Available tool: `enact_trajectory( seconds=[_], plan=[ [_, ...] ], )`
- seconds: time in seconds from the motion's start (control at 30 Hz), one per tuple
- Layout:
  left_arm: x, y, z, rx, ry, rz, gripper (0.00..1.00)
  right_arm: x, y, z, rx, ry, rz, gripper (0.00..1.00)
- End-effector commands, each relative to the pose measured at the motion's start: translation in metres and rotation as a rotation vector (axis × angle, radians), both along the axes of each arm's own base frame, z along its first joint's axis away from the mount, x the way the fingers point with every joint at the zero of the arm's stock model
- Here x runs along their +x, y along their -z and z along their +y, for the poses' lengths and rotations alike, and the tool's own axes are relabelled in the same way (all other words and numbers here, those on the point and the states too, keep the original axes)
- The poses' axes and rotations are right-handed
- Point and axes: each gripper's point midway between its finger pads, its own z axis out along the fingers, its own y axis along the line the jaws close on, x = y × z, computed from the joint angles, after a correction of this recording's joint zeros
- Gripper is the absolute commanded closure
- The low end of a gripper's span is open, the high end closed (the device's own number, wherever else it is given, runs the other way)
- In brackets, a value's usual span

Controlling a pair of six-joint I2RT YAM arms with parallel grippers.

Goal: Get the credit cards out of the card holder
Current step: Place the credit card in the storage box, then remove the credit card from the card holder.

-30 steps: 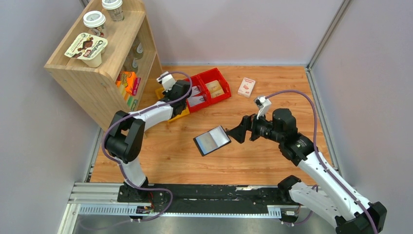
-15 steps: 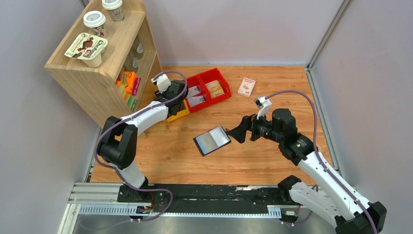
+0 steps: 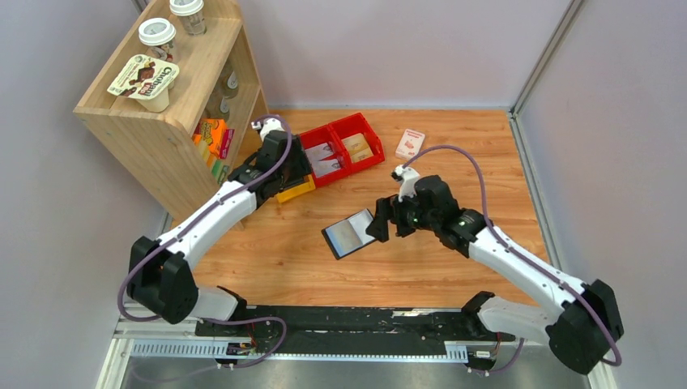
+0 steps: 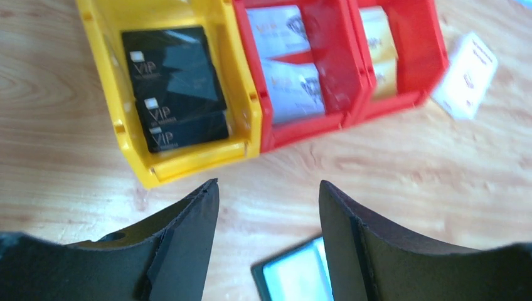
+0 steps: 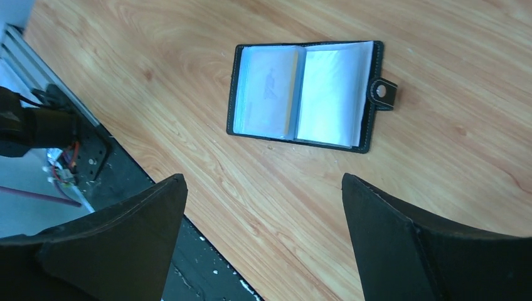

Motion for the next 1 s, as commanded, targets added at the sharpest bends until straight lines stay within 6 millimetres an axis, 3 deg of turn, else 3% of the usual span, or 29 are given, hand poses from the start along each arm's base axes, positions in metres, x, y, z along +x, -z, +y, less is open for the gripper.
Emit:
enact_trajectory(
  seconds=[0.0,0.23,0.4,0.67,0.97],
  plan=[
    [-0.046,-0.005,-0.018,-0.004,0.274,0.061,0.32,0.012,-0.006,0.025,-0.1,-0.047,-0.098,0.06],
    [-0.094,-0.007,-0.024,-0.024,0.483,0.044,0.31,0.021,0.027,0.061,-0.288,-0.11,-0.11,0.13],
    [-0.115,0.008,-0.02,-0.055,0.506,0.055,0.32,0.024,0.047,0.083,-0.349,-0.155,-0.094,0.19],
    [-0.13,0.028,-0.023,-0.109,0.515,0.093,0.31,0.019,0.089,0.097,-0.493,-0.203,-0.057,0.21],
    [-0.131,0.036,-0.028,-0.133,0.524,0.118,0.32,0.019,0.12,0.087,-0.628,-0.193,-0.001,0.25]
  ],
)
